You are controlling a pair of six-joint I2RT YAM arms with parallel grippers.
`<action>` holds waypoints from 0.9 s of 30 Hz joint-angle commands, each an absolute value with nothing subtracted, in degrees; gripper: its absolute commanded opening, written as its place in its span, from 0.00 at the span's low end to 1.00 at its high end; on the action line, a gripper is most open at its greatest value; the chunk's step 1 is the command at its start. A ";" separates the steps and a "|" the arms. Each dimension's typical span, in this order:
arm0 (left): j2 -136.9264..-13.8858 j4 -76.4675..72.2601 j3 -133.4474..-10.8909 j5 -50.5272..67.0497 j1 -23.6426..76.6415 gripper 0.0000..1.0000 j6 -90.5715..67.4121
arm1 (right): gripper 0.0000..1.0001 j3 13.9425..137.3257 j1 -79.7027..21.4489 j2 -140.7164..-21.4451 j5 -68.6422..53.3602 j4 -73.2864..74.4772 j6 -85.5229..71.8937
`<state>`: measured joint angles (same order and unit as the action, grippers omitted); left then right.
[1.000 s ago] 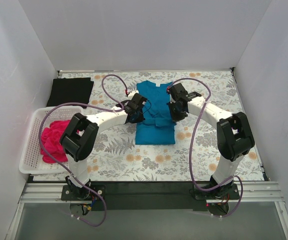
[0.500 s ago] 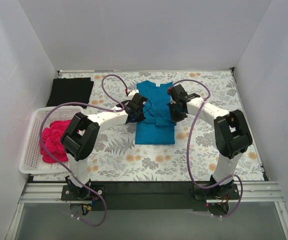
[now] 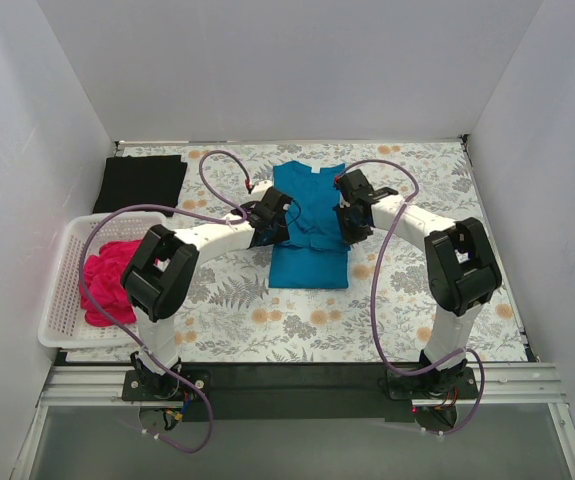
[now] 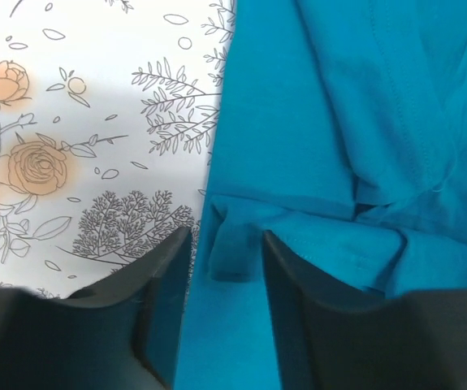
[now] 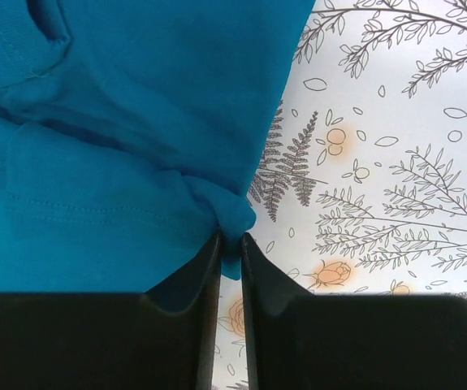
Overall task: Fold and stack the t-shirts
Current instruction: Fold the tshirt
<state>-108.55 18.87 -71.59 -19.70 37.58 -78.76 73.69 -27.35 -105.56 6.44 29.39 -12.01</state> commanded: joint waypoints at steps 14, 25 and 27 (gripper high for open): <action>-92.28 19.43 -62.23 -14.24 43.76 0.35 -85.25 | 0.28 63.99 -34.27 -91.40 0.71 18.38 -17.40; -99.93 18.02 -58.36 -8.53 45.44 0.09 -86.22 | 0.10 65.82 -35.16 -100.36 -2.11 13.01 -17.75; -100.37 18.80 -57.66 -7.48 45.44 0.09 -86.48 | 0.09 66.62 -35.16 -102.04 -1.58 13.01 -17.14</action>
<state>-100.68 18.13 -58.41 -9.37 45.50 -85.76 64.10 -34.96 -100.47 -1.69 15.68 -17.52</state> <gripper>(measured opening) 0.093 0.096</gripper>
